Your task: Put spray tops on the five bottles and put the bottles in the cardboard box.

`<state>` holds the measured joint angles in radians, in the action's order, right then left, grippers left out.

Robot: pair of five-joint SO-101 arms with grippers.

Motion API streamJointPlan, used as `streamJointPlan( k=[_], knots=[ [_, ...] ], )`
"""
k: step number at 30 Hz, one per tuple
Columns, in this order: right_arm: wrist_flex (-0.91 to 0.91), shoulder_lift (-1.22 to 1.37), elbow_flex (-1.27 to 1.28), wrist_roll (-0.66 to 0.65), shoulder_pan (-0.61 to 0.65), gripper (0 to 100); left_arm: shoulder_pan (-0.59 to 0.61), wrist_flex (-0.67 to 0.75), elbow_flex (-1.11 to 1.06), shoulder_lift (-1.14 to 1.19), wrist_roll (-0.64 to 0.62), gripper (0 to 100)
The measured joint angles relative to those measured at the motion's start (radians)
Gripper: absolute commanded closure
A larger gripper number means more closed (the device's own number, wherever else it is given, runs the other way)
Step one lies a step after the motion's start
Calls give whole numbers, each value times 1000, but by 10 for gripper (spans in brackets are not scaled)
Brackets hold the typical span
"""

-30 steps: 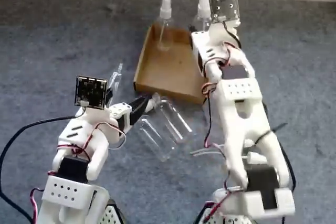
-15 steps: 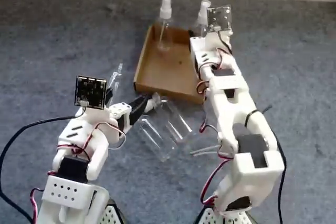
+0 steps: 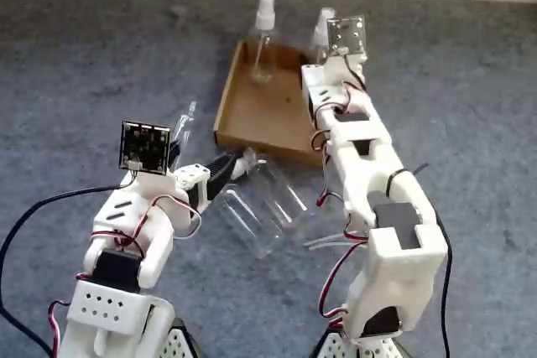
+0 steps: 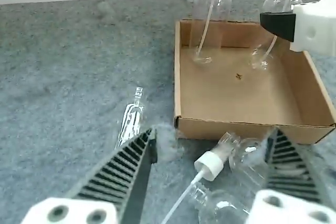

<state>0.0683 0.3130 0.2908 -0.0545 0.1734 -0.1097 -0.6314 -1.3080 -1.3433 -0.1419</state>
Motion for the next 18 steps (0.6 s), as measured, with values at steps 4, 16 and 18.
streamJointPlan(
  k=[4, 16, 18],
  knots=[
    [0, 0, 0, 0, 0, 926, 0, 0, 0, 0, 0, 734],
    [0, 0, 0, 0, 3, 851, 0, 0, 0, 0, 0, 734],
    [0, 0, 0, 0, 3, 834, 0, 0, 0, 0, 0, 734]
  ],
)
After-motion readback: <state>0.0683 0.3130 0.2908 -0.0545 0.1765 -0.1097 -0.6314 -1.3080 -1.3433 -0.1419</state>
